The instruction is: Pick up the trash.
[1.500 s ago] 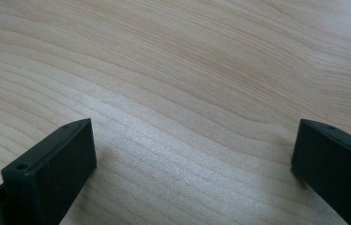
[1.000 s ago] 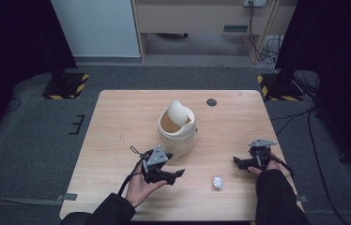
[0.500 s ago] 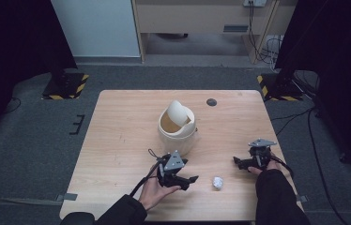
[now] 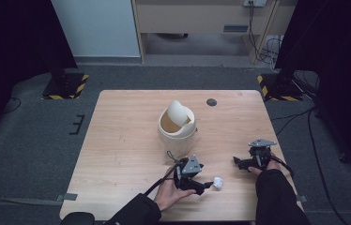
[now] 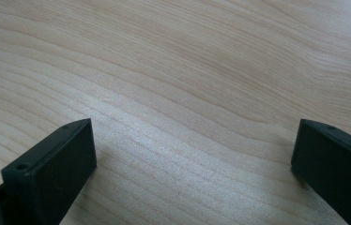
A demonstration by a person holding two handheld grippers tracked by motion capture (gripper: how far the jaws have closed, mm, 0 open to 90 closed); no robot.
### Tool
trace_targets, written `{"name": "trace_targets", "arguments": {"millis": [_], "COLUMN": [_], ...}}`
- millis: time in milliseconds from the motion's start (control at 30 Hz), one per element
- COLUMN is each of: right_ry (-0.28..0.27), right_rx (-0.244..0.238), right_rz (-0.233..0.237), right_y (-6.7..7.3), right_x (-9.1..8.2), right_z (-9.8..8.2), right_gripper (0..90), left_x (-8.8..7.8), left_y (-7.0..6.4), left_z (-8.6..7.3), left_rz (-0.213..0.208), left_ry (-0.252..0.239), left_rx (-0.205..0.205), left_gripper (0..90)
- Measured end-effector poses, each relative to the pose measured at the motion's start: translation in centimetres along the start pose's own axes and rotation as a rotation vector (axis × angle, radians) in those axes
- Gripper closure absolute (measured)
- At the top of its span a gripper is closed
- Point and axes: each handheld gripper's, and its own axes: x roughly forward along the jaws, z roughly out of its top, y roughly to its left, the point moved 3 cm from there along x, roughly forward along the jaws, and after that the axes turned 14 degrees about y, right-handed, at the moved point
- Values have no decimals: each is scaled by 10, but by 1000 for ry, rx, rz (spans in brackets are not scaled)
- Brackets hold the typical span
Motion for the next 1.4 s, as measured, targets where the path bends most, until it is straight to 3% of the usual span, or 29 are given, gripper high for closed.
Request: {"name": "trace_targets", "arguments": {"millis": [400, 800, 1033, 1400], "right_ry": [2, 2, 2, 3], "right_rx": [0, 0, 0, 0], "right_rz": [0, 0, 0, 0], "right_y": [0, 0, 0, 0], "right_x": [0, 0, 0, 0], "right_z": [0, 0, 0, 0], "right_gripper": [5, 5, 5, 5], "left_x": [22, 40, 46, 49], "left_y": [-12, -19, -22, -20], "left_z": [6, 9, 12, 10], "left_rz": [-27, -48, -56, -48], "left_ry": [37, 68, 84, 119], "left_rx": [43, 57, 81, 81], "left_gripper": [287, 330, 385, 502]}}
